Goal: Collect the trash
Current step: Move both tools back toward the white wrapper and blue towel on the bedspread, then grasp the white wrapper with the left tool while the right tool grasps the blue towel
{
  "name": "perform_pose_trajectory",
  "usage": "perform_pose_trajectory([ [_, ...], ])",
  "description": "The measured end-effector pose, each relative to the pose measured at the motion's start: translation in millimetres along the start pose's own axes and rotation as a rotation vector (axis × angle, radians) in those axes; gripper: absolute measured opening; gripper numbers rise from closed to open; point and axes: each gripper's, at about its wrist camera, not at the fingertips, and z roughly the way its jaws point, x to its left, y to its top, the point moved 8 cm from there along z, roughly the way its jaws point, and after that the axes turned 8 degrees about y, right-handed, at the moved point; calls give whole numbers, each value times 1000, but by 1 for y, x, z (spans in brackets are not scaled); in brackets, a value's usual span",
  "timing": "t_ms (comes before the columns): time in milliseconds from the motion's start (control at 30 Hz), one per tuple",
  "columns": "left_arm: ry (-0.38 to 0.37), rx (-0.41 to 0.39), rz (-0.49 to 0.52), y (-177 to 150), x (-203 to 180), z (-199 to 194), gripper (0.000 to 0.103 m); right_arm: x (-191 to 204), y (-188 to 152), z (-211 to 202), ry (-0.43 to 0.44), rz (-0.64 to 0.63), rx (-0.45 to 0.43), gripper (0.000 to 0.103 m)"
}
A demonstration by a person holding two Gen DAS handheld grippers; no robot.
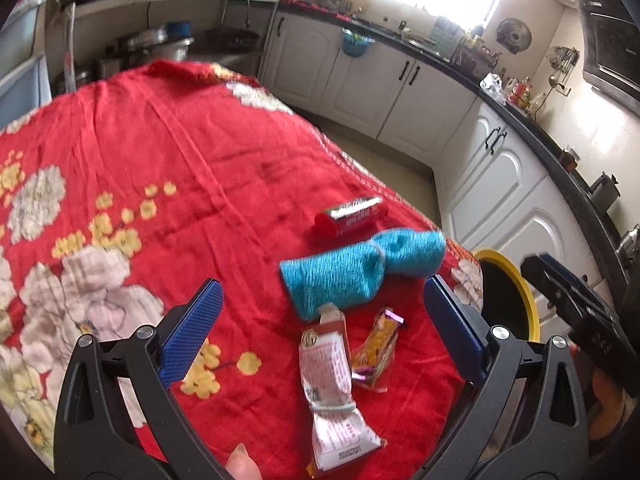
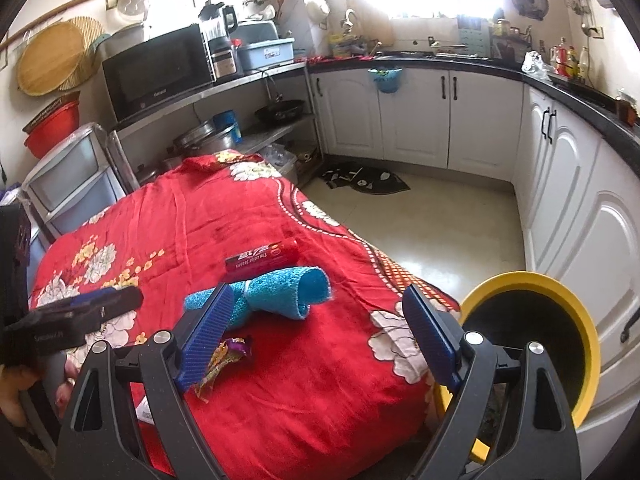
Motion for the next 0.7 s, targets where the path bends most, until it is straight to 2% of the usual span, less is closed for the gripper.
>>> perform_pose_trajectory([
  [333,-80,181,-58,-40,3,34,69,3,-8,44,51,15,93,81],
  [433,-96,229,-80,-52,2,43,63,3,-13,58,72,28,131,76],
  [600,-106,253,-84,-57,0,48,58,6,-18,80,116,43,179,66],
  [700,-113,264,-84,-58,-1,50,49,9,-19,93,133,47,201,59],
])
